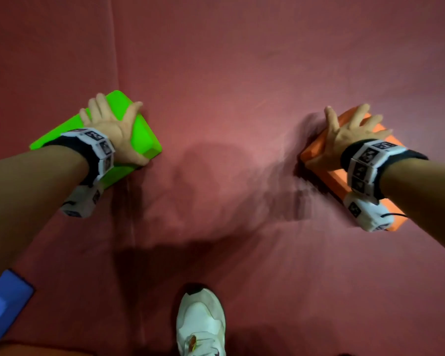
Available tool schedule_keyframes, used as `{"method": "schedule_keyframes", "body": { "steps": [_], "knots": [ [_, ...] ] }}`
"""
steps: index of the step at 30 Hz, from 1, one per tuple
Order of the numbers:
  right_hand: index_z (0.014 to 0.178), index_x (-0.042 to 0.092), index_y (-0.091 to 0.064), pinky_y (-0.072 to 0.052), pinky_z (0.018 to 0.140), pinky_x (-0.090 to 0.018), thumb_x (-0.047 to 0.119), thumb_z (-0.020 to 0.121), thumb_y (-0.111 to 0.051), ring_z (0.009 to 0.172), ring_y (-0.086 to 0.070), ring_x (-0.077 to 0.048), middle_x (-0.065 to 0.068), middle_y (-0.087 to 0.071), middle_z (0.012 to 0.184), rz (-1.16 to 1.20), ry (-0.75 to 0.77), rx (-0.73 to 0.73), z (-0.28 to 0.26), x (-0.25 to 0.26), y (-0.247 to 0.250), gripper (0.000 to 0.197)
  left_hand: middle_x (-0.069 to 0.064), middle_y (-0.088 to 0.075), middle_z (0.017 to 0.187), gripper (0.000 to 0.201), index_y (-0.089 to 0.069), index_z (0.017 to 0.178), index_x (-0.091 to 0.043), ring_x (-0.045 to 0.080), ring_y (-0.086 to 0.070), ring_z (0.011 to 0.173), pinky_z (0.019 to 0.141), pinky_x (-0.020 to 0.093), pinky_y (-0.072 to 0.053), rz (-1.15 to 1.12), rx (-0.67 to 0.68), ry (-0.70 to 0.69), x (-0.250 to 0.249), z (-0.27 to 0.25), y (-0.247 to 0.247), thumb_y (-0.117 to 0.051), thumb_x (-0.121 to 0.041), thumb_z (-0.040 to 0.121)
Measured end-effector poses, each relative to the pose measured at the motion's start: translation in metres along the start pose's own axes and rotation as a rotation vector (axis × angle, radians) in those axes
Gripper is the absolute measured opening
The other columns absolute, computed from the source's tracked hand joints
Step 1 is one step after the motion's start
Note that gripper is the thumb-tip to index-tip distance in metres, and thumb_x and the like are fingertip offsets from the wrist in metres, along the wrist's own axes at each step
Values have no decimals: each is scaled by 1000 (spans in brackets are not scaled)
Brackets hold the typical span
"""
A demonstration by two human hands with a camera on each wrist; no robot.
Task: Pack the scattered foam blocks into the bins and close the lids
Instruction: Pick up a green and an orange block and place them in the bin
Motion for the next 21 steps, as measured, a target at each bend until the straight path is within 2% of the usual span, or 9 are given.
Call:
{"method": "schedule_keyframes", "body": {
  "steps": [2, 8, 10, 14, 18, 21],
  "knots": [
    [155, 40, 5, -14, 111, -72, 86, 49, -71, 144, -4, -54, -25, 10, 159, -16, -28, -20, 4, -13, 2, 138, 35, -7, 152, 138, -14, 150, -39, 52, -16, 139, 112, 64, -17, 6, 36, 6, -14, 7, 4, -84, -73, 37],
    [155, 40, -2, -17, 111, -71, 86, 46, -70, 142, -7, -56, -27, 5, 158, -28, 108, -56, -3, 56, 0, 137, 33, -11, 149, 124, -27, 139, -35, 53, -19, 136, 112, 65, -17, 73, 56, 80, 35, 7, 4, -83, -73, 35],
    [155, 40, -2, -17, 110, -71, 86, 45, -69, 141, -8, -56, -27, 4, 157, -30, 100, -76, -4, 57, 0, 137, 34, -12, 149, 124, -28, 138, -35, 54, -20, 135, 112, 65, -17, 66, 55, 75, 32, 4, -1, -83, -74, 34],
    [155, 39, -3, -16, 110, -71, 87, 45, -68, 141, -8, -56, -27, 4, 156, -21, 105, -107, 1, 60, 4, 136, 34, -22, 142, 122, -35, 133, -31, 52, -29, 128, 108, 65, -24, 62, -20, 74, 32, 6, 5, -83, -75, 30],
    [148, 37, -15, -19, 107, -72, 86, 41, -68, 138, -13, -57, -27, -1, 155, -26, 98, -131, 0, 55, 2, 128, 31, -28, 135, 122, -37, 130, -31, 50, -36, 119, 104, 64, -29, 56, -64, 26, 20, 0, 5, -81, -77, 26],
    [146, 36, -18, -19, 107, -72, 86, 40, -69, 138, -13, -58, -27, -1, 155, -16, 107, -106, -1, 52, 1, 128, 28, -31, 129, 120, -39, 129, -32, 47, -39, 113, 101, 62, -32, 83, -76, -23, 4, -6, 6, -80, -78, 26]
  ]
}}
Point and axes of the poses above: each hand's wrist, its own z-axis towards the middle knuckle, its own y-axis out of the back of the hand, x = y × z, the point moved 4 cm from there along z, towards the middle knuckle
